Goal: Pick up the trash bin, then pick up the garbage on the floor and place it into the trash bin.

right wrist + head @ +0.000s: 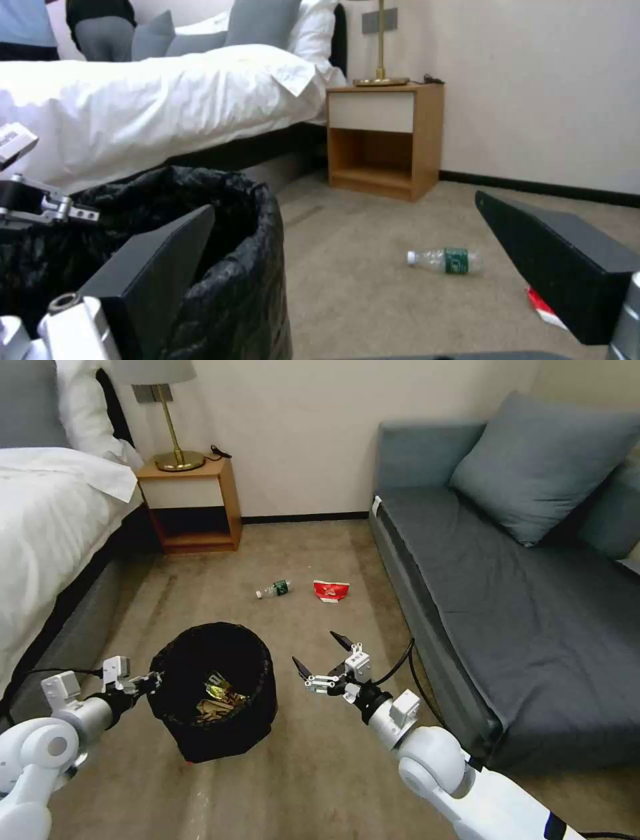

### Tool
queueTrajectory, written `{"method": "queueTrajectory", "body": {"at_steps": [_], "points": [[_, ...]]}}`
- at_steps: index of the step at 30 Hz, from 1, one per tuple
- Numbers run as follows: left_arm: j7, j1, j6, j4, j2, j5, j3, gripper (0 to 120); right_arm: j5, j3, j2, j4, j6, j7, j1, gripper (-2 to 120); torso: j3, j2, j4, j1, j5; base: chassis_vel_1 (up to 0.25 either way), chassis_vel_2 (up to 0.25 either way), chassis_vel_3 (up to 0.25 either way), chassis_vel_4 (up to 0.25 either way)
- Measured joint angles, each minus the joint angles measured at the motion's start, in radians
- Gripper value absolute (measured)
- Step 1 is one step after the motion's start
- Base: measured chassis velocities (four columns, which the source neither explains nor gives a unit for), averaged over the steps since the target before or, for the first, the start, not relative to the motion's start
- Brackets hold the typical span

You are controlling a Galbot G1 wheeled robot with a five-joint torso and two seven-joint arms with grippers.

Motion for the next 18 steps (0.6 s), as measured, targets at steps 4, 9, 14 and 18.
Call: {"method": "queueTrajectory", "body": {"at_steps": [4,9,14,18], "points": [[0.0,-0.001,0.0,0.0,-0.001,0.001,0.001,7,0.0,0.0,0.0,0.0,0.0,0.0,-0.003,100,0.0,0.0,0.0,0.0,0.0,-0.118,0.115,0.107,-0.125],[-0.001,-0.002,0.0,0.002,0.0,0.001,0.002,7,0.0,0.0,0.001,0.0,0.002,0.0,-0.005,100,0.0,0.0,0.0,0.0,0.0,-0.131,0.116,0.133,-0.139],[-0.001,-0.002,0.0,0.002,0.0,0.002,0.002,7,0.0,-0.002,0.001,0.0,0.004,0.0,-0.005,100,0.0,0.0,-0.0001,0.0,0.0001,-0.157,0.148,0.141,-0.149],[-0.001,-0.002,0.0,0.002,0.001,0.002,0.002,7,0.0,-0.003,0.001,0.0,0.004,0.0,-0.005,100,0.0,0.0,-0.0001,0.0,0.0,-0.146,0.166,0.152,-0.149]]}}
